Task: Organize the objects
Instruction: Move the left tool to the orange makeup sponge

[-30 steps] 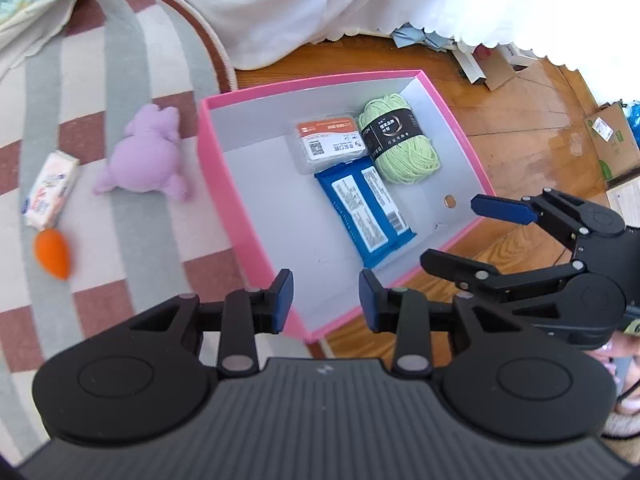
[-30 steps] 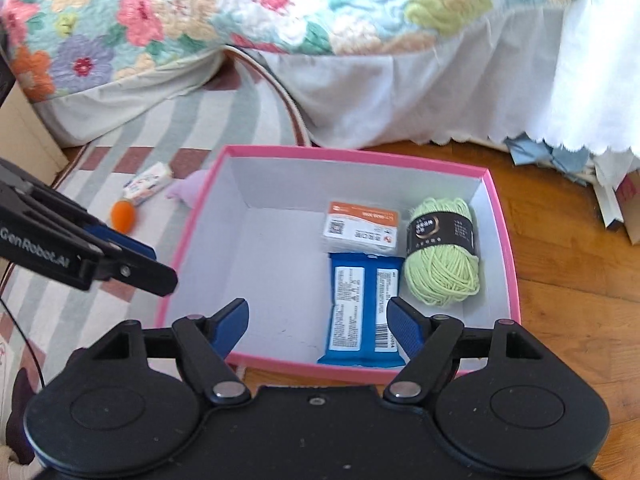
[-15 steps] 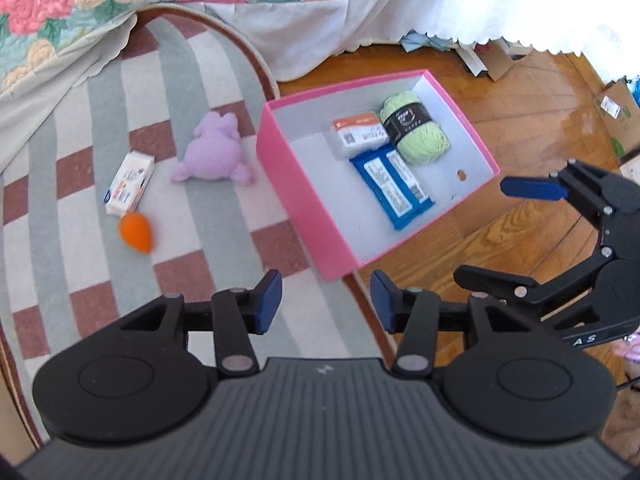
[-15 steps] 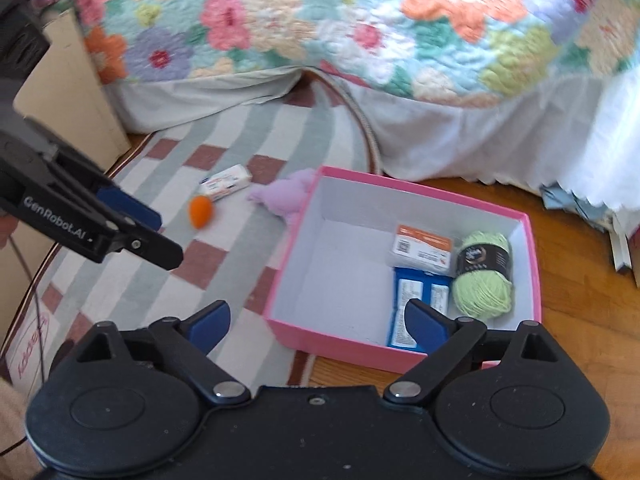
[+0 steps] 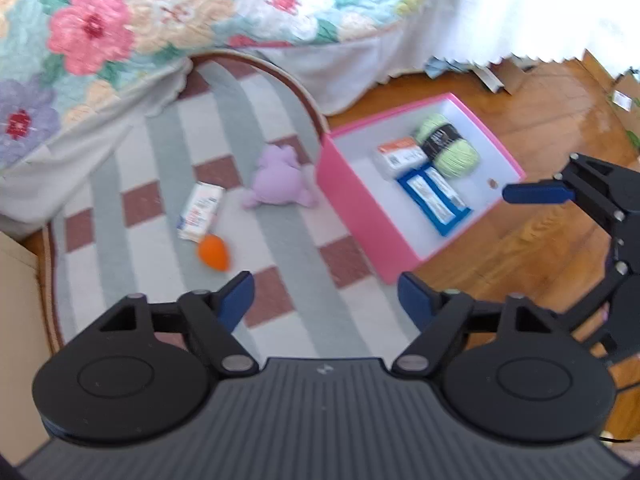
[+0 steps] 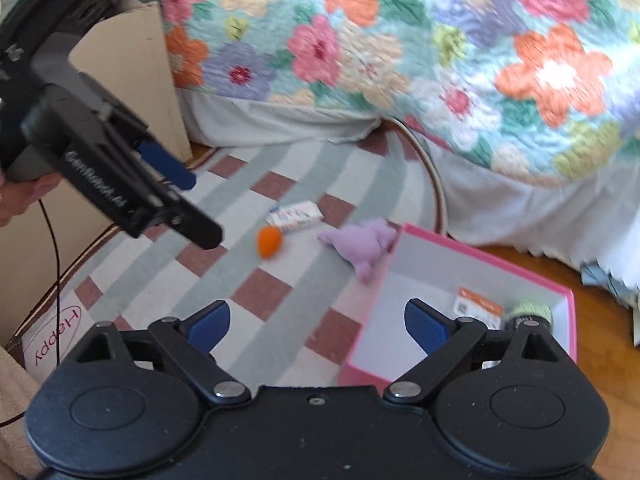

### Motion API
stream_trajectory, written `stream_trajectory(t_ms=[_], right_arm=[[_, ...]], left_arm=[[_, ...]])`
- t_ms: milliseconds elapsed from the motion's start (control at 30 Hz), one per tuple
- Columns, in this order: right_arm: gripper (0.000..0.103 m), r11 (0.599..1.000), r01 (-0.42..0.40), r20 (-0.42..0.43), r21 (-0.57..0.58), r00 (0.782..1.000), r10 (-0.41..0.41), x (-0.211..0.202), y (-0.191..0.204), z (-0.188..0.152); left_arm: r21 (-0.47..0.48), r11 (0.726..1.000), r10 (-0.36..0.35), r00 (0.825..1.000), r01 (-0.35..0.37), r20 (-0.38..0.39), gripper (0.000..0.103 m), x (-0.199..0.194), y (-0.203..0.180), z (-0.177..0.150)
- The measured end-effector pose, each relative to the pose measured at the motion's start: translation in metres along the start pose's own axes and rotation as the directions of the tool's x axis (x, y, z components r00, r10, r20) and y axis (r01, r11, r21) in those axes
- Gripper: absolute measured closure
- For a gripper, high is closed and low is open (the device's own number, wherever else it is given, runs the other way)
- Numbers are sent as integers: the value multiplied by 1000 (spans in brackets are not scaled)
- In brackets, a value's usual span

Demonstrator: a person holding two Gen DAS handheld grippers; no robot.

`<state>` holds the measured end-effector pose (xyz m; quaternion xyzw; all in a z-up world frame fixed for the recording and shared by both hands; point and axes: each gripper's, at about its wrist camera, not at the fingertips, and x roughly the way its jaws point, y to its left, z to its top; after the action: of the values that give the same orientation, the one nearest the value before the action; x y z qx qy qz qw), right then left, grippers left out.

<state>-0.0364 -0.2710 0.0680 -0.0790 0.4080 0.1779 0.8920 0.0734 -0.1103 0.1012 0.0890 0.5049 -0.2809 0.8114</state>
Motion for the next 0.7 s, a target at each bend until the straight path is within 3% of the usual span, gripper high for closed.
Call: stream_trajectory(t_ms=[200, 367, 500, 567, 700], right_arm=[[7, 999, -5, 51, -49, 999, 7, 20, 23, 13], [7, 994, 2, 58, -109, 998, 4, 48, 38, 27], [7, 986, 3, 20, -165, 1000, 0, 75, 47, 38], [7, 992, -11, -17, -124, 1000, 9, 91, 47, 43], [7, 994, -105, -82, -1, 991, 105, 122, 42, 47]], left_arm=[[-30, 999, 46, 999, -45, 29, 12, 7, 27, -5], [-66, 992, 109, 994, -108, 21, 12, 25, 50, -10], [-153, 986, 73, 997, -66, 39, 12, 39, 78, -10], [-201, 979, 53, 998, -44, 40, 12, 48, 90, -11], [-251, 968, 32, 998, -17, 57, 12, 64, 106, -14]])
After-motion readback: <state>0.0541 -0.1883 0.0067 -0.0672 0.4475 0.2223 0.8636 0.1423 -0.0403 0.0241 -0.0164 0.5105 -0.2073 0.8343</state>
